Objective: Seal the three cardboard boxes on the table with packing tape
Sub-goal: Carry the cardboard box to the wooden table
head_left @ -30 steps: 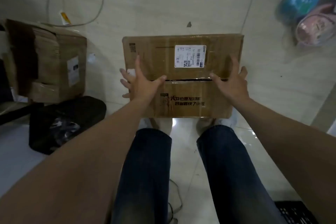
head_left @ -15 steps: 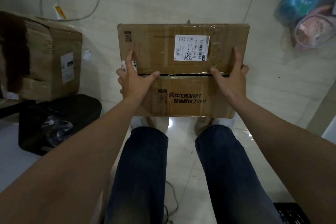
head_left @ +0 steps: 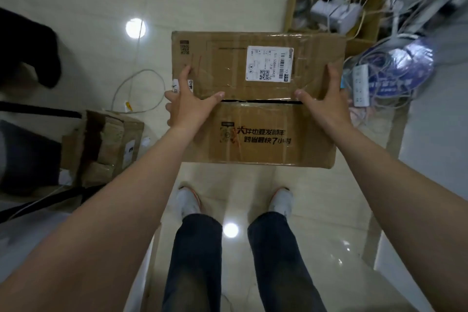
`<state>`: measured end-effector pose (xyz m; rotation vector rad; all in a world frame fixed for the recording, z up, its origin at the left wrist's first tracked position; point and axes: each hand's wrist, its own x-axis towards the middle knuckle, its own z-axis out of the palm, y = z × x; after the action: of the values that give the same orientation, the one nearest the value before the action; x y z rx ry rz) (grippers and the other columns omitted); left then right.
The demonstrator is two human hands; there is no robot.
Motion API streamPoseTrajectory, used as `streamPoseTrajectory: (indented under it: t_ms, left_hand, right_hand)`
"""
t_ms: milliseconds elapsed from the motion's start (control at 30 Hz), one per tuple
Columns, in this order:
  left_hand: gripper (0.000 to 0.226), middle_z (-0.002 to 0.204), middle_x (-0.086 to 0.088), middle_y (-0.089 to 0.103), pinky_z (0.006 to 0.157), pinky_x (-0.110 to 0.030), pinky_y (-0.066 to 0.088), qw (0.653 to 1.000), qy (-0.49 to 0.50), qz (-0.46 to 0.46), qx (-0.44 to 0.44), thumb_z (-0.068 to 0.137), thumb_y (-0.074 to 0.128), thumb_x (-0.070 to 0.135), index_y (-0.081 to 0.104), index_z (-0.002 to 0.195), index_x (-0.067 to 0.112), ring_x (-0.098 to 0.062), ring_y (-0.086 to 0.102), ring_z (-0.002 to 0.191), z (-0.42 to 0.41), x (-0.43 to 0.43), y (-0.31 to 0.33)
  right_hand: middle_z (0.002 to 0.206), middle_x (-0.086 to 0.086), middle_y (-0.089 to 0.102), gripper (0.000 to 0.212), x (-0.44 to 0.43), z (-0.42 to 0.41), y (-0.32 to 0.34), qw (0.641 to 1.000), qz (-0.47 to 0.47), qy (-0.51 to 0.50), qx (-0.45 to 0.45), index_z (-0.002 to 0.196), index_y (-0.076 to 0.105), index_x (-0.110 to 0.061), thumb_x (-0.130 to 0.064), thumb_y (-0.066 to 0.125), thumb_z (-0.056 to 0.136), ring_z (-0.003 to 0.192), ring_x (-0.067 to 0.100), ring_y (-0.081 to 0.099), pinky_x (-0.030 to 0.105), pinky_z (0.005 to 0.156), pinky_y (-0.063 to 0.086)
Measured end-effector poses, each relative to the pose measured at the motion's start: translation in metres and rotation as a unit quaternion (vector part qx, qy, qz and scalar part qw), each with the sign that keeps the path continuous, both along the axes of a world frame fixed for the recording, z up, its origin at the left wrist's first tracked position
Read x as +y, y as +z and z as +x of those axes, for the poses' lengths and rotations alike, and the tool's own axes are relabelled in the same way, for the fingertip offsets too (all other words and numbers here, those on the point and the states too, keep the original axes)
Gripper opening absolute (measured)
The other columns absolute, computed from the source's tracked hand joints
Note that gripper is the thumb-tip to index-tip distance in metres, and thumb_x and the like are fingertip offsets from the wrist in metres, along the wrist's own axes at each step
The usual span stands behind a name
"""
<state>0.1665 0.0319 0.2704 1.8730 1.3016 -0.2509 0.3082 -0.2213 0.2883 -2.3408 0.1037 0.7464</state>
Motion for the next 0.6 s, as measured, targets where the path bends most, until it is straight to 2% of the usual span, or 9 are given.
streamPoseTrajectory:
  t_ms: [167, 300, 400, 500, 600]
  left_hand:
    - [0.091, 0.145, -0.014, 0.033, 0.107, -0.058, 0.039, 0.999, 0.013, 0.026, -0.042, 0.073, 0.075, 0.07, 0.02, 0.144, 0.059, -0.04, 0.04, 0.131, 0.061, -0.006, 0.133]
    - [0.088, 0.15, -0.014, 0.033, 0.104, -0.053, 0.039, 0.996, -0.013, 0.057, -0.068, 0.078, 0.072, 0.068, 0.021, 0.149, 0.053, -0.04, 0.038, 0.135, 0.105, -0.006, 0.241]
    - [0.085, 0.147, -0.018, 0.032, 0.106, -0.055, 0.04, 0.99, -0.028, 0.113, -0.075, 0.081, 0.067, 0.07, 0.02, 0.15, 0.054, -0.045, 0.041, 0.131, 0.128, -0.003, 0.32]
    - [0.085, 0.149, -0.02, 0.031, 0.108, -0.059, 0.04, 0.986, -0.022, 0.137, -0.096, 0.08, 0.065, 0.073, 0.02, 0.15, 0.055, -0.047, 0.042, 0.13, 0.143, 0.006, 0.395]
    - [0.085, 0.153, -0.017, 0.034, 0.107, -0.058, 0.042, 0.978, -0.022, 0.146, -0.146, 0.074, 0.063, 0.077, 0.021, 0.145, 0.058, -0.043, 0.043, 0.134, 0.153, 0.017, 0.458]
  right_hand:
    - [0.161, 0.017, 0.019, 0.091, -0.009, 0.065, 0.132, 0.999, 0.018, 0.014, -0.025, 0.156, 0.01, -0.049, -0.053, 0.07, 0.087, 0.144, 0.041, 0.032, 0.053, 0.115, 0.03]
    - [0.159, 0.015, 0.029, 0.094, -0.012, 0.116, 0.237, 0.997, 0.048, 0.023, -0.052, 0.155, 0.013, -0.048, -0.057, 0.073, 0.082, 0.14, 0.038, 0.04, 0.051, 0.114, 0.037]
    - [0.157, 0.014, 0.034, 0.098, -0.007, 0.142, 0.315, 0.994, 0.071, 0.032, -0.076, 0.154, 0.013, -0.048, -0.063, 0.072, 0.078, 0.137, 0.038, 0.043, 0.051, 0.112, 0.04]
    - [0.158, 0.019, 0.028, 0.093, -0.002, 0.159, 0.39, 0.991, 0.067, 0.052, -0.106, 0.156, 0.011, -0.046, -0.059, 0.07, 0.085, 0.137, 0.042, 0.042, 0.051, 0.111, 0.038]
    - [0.161, 0.013, 0.031, 0.092, 0.0, 0.172, 0.457, 0.984, 0.079, 0.075, -0.144, 0.159, 0.011, -0.038, -0.055, 0.069, 0.089, 0.141, 0.039, 0.041, 0.05, 0.111, 0.038]
